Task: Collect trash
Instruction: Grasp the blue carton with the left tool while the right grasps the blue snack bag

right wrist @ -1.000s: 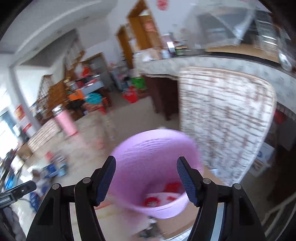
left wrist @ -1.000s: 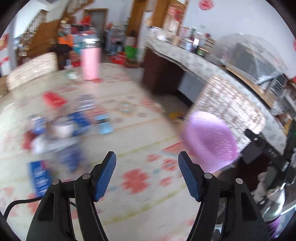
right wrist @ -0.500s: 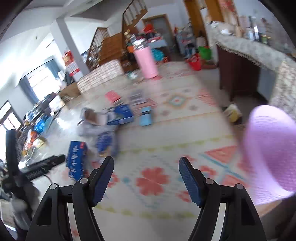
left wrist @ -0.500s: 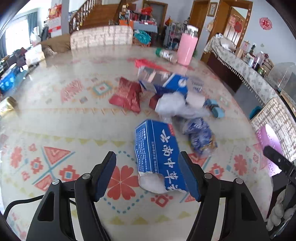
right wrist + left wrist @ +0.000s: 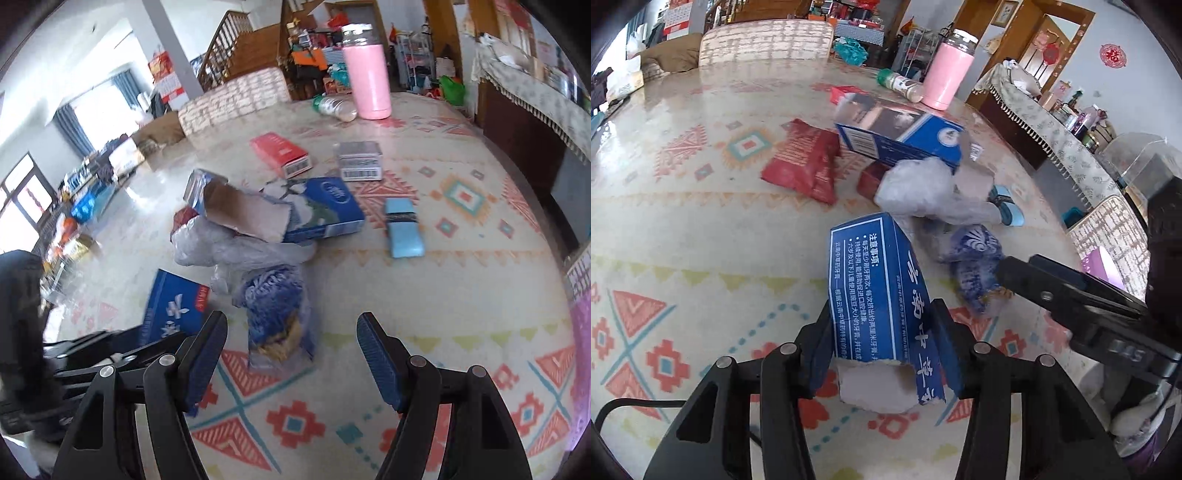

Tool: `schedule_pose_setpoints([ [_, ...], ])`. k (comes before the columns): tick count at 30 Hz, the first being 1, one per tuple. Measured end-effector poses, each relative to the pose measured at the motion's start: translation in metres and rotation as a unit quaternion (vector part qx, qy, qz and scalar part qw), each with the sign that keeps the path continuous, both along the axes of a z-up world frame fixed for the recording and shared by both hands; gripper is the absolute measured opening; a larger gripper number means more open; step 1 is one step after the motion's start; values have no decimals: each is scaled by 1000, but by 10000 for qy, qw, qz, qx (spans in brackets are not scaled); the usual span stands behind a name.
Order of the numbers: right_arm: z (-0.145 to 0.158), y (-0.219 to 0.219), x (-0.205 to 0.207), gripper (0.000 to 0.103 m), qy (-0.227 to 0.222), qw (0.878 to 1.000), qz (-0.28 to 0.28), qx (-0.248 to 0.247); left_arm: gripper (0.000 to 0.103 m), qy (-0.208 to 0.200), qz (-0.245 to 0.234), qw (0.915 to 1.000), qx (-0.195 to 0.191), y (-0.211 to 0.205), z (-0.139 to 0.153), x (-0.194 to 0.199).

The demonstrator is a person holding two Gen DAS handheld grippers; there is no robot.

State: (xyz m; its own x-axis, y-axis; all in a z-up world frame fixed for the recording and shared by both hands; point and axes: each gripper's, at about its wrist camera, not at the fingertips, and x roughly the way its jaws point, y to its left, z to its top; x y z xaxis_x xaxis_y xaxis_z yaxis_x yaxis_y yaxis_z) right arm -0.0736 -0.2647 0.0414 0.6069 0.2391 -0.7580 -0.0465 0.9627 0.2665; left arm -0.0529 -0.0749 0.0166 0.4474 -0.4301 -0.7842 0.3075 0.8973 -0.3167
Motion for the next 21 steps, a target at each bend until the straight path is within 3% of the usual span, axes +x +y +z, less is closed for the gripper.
schedule_pose_setpoints([
  [4,-8,12,14,77,90,9997,67,-231,44,170,-62,9993,-319,12,-1,0],
  [8,-15,25,24,76,153,9990,129,-409,44,169,-109,9992,-356,14,0,-2],
  [11,-18,28,28,61,208,9982,136,-551,44,214,-126,9991,-339,10,-1,-1],
  [13,-17,26,26,45,211,9983,157,-519,46,201,-99,9994,-267,8,-1,0],
  [17,-11,12,12,43,177,9991,69,-369,47,119,34,9999,-117,2,0,3],
  [18,-10,6,6,43,154,9994,14,-307,45,98,69,9999,-77,1,1,4],
  [19,-9,2,1,43,143,9995,-26,-265,32,79,89,9999,-34,-1,2,4],
  [21,-5,-13,-12,43,110,9998,-143,-112,29,30,124,9999,44,-3,5,0],
])
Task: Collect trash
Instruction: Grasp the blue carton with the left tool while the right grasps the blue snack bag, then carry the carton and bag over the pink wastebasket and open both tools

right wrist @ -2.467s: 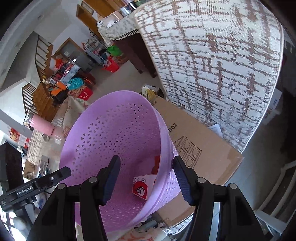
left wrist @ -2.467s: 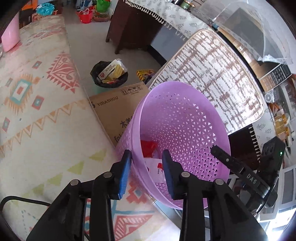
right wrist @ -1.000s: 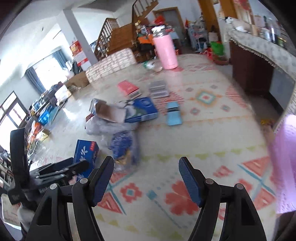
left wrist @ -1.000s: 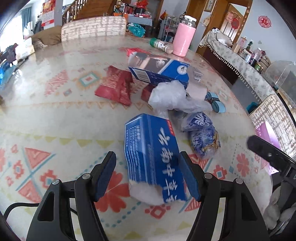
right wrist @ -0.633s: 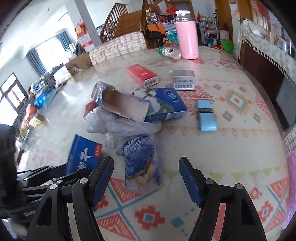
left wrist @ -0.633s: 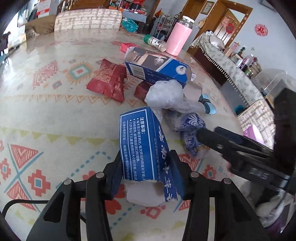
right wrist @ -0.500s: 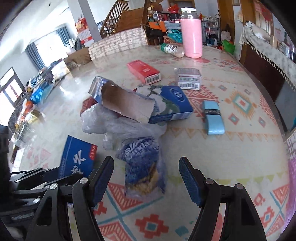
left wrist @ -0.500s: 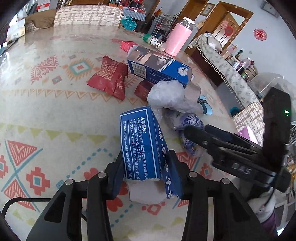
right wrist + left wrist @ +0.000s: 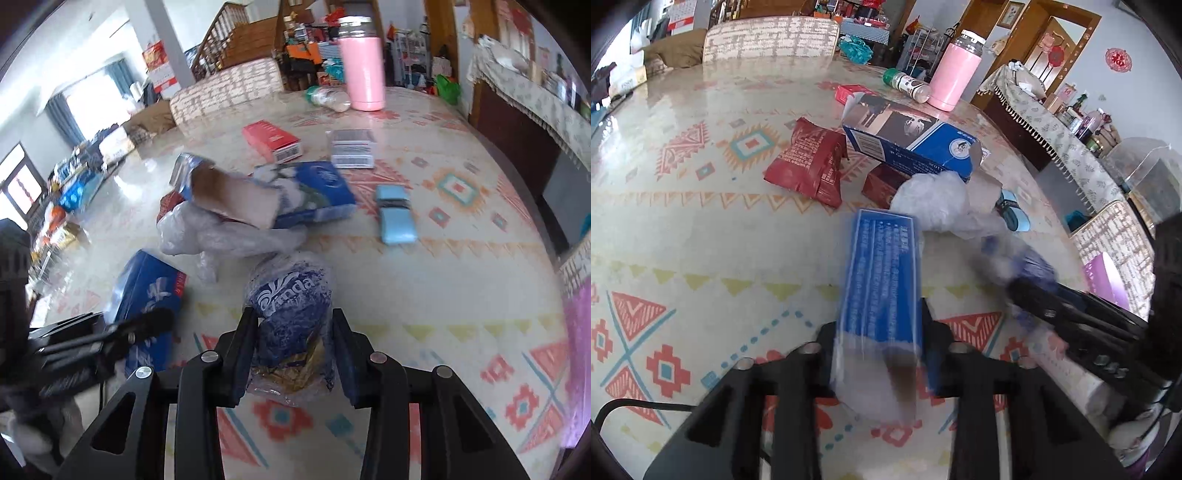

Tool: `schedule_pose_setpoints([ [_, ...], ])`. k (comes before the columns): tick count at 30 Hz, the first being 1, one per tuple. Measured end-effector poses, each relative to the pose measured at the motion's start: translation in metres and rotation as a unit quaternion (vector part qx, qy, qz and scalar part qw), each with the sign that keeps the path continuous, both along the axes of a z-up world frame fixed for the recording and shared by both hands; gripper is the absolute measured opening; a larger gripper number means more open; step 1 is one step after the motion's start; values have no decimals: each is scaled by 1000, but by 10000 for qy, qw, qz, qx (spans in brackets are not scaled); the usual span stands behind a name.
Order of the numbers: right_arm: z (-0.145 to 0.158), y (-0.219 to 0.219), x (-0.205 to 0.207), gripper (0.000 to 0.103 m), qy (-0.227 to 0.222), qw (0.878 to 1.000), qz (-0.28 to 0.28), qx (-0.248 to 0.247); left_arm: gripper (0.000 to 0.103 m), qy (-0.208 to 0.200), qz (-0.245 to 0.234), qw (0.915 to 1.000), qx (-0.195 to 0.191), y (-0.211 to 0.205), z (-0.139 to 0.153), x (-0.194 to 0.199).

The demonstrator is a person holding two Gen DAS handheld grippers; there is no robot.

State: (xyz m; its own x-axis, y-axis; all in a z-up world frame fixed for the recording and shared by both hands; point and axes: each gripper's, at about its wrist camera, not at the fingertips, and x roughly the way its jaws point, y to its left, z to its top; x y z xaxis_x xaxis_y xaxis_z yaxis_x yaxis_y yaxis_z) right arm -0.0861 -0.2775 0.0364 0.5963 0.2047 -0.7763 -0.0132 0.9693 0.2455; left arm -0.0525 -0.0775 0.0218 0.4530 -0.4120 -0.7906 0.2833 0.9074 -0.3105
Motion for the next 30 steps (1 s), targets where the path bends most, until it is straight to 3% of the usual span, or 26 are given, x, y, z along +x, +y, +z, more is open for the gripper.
schedule_pose_setpoints([
  [6,12,-38,-42,43,-204,9990,-332,232,29,-331,-34,9994,-7,-2,23,-23],
  [14,28,-93,-97,43,-592,9939,-882,300,29,-807,-769,9938,-50,-50,66,-56],
  [21,47,-168,-152,43,-945,9816,-1634,299,29,-781,-1666,9828,-124,-137,81,-67],
  [30,43,-271,-196,43,-962,9592,-2648,220,29,-896,-2674,9593,-157,-272,100,-81],
])
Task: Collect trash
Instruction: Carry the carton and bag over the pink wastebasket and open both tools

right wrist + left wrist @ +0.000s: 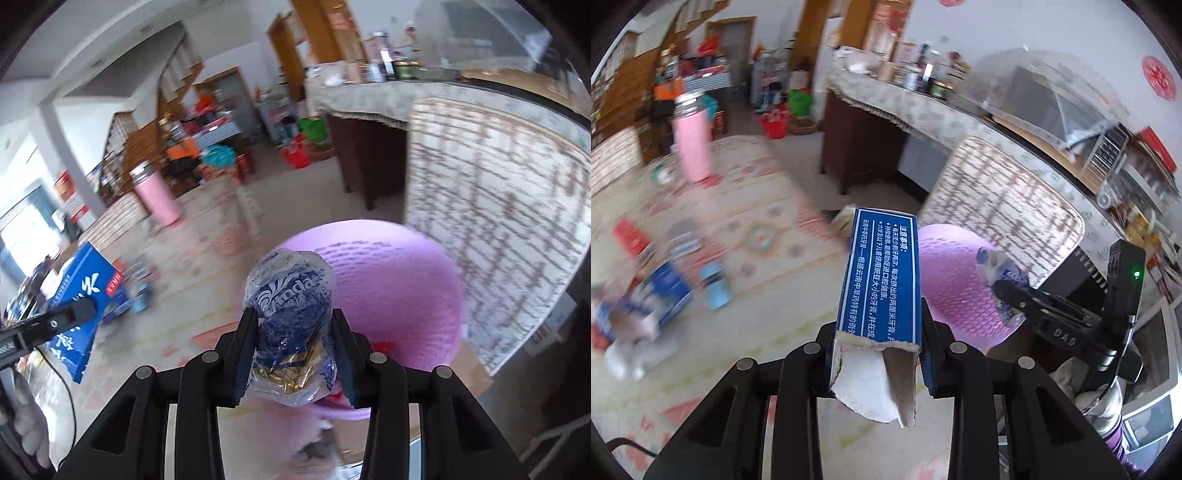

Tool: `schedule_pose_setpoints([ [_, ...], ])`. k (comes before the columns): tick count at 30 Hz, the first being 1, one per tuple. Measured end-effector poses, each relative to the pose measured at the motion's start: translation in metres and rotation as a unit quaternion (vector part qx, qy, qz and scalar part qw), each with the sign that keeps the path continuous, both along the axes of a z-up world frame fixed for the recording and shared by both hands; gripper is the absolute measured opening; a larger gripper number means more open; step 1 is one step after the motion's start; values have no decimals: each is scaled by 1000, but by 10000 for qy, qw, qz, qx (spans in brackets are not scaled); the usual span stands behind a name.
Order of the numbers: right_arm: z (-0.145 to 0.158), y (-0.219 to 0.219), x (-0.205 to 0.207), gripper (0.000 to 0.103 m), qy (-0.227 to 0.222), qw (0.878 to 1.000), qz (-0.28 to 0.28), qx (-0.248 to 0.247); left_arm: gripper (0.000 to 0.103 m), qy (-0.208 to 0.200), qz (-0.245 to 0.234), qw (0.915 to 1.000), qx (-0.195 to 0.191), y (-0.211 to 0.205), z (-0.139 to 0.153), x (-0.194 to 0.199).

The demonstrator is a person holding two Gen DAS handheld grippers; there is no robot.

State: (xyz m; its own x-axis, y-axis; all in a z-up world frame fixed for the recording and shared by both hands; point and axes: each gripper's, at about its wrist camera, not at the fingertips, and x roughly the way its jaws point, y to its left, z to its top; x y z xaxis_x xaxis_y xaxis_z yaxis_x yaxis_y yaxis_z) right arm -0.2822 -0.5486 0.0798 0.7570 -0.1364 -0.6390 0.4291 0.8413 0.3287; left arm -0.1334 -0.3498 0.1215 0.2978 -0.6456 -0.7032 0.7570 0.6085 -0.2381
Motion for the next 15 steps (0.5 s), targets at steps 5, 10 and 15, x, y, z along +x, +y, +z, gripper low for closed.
schedule_pose_setpoints([
  [5,-7,-37,-7,43,67,9996,-269,68,29,56,-406,9991,76,-62,-4,-2],
  [10,-13,-57,-6,45,112,9991,-399,96,30,150,-581,9979,257,-114,-16,7],
  [15,-17,-67,-1,66,60,9986,-513,107,52,195,-440,9983,317,-128,-22,18],
])
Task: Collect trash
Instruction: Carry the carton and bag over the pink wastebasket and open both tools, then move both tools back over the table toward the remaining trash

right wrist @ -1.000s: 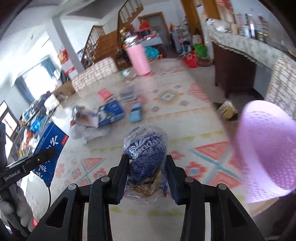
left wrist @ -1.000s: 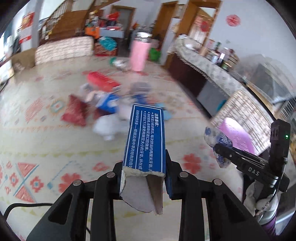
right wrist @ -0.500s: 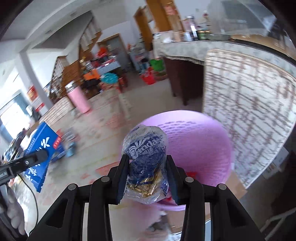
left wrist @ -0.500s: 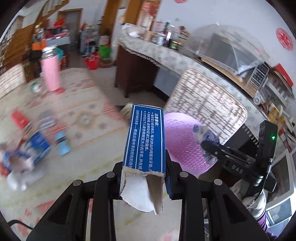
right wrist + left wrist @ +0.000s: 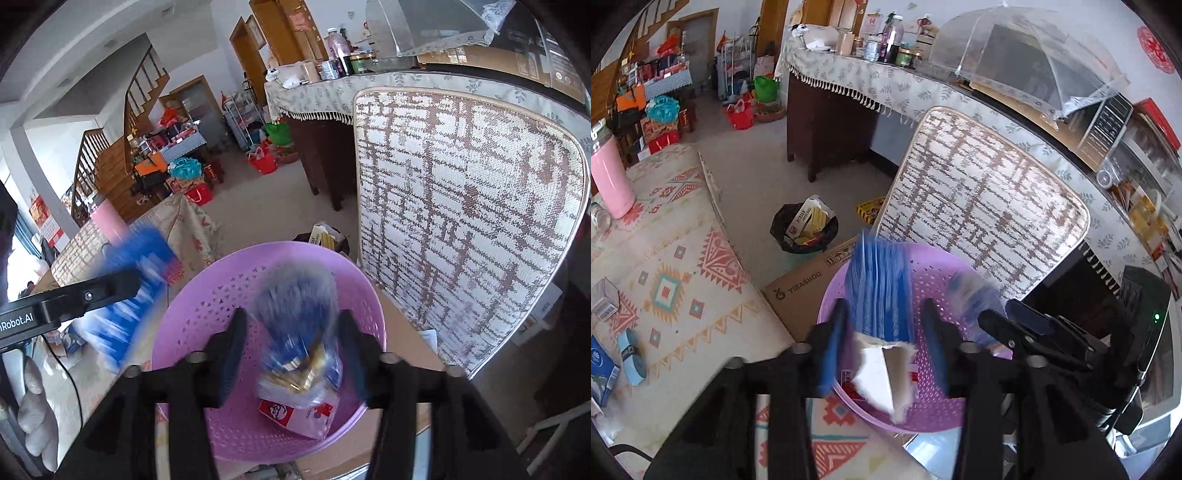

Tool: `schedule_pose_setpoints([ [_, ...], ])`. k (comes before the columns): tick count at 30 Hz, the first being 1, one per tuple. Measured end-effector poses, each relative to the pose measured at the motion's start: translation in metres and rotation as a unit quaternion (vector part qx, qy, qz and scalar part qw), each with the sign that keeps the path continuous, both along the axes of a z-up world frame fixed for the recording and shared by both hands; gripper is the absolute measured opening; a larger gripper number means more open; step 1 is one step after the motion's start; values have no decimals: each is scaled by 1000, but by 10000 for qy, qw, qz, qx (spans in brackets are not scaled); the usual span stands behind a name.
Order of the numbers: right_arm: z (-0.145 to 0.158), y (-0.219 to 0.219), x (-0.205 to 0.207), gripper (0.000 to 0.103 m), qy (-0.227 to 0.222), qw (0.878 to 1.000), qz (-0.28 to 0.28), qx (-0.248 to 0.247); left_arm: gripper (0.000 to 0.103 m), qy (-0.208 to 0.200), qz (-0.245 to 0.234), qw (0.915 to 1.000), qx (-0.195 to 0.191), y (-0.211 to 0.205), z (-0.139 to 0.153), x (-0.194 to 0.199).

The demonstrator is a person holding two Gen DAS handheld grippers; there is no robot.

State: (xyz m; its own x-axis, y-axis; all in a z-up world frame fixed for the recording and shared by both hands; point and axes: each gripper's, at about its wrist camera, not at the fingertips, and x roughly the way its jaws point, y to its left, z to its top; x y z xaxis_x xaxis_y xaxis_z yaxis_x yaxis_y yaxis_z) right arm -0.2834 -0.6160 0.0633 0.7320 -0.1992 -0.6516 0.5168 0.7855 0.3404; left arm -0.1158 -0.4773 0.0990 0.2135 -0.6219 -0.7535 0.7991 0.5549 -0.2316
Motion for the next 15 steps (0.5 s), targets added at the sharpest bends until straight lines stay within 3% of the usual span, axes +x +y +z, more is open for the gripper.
schedule_pose_setpoints([
  [2,0,-2,-1,74,-72,9999,-75,9,59,-128,117,9998,-31,4,1,2],
  [7,-1,-2,0,75,-98,9999,-92,-9,68,-87,258,9996,-26,22,1,7],
  [15,6,25,3,75,-84,9998,88,-169,69,-155,409,9990,41,73,0,-5],
])
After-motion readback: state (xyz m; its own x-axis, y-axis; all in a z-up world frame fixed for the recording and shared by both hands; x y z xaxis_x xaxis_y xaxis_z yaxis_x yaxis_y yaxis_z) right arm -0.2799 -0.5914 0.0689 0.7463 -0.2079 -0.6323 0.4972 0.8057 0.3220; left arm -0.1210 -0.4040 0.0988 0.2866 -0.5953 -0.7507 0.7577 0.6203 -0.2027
